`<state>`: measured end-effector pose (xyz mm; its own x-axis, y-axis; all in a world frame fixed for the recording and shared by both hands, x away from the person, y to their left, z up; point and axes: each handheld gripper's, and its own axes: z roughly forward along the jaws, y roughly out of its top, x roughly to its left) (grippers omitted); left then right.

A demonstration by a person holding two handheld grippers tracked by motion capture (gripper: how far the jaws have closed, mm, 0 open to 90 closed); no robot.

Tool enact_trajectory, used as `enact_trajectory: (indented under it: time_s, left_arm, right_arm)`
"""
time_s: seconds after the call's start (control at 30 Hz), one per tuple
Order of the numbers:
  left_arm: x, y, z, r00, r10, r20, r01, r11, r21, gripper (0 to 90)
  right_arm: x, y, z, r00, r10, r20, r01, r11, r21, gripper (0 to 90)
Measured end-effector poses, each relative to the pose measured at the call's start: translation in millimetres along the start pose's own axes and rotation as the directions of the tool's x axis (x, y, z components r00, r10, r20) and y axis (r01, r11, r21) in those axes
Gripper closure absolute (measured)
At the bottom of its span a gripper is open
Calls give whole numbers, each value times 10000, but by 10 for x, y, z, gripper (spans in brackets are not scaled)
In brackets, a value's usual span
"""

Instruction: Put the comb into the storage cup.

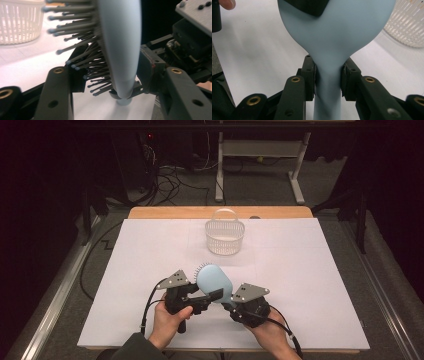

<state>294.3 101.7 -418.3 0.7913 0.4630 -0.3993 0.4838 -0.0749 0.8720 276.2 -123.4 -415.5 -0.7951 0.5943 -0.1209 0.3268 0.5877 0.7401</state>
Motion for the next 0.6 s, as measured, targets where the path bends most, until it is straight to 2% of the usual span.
enact_trajectory:
  time_s: [0.23,0.6]
  left_arm:
    - [-14,22,-38,9996,-129,263,134,9997,-206,522]
    - [-24,31,-58,9996,-81,282,86,9998,-198,531]
  right_arm:
    - [4,25,-17,10000,-54,-41,53,9998,-183,702]
    - [3,27,-20,9998,-140,-134,136,9994,-325,699]
